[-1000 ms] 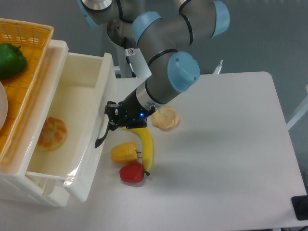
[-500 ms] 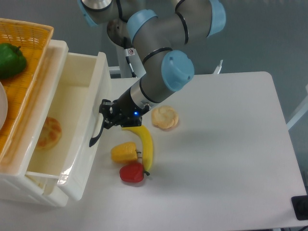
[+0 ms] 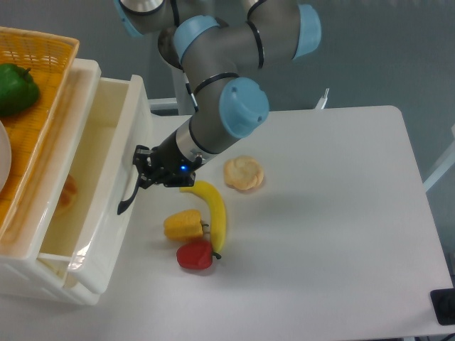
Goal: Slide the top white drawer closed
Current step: 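Push the drawer front inward into the white cabinet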
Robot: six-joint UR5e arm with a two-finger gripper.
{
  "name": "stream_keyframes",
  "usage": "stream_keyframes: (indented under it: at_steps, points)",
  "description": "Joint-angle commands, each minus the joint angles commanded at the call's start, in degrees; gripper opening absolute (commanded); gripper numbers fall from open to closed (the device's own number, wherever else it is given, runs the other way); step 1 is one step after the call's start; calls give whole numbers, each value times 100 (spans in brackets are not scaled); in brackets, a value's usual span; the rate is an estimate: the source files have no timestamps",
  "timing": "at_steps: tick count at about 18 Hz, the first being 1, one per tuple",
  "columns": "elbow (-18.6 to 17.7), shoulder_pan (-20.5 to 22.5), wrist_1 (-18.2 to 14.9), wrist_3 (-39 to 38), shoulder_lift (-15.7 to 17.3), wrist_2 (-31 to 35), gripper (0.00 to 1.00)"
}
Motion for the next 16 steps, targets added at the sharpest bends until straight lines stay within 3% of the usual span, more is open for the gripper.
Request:
stream_keyframes:
  at_steps: [16]
  points:
    - [-9, -449, 53, -97, -18, 35, 0]
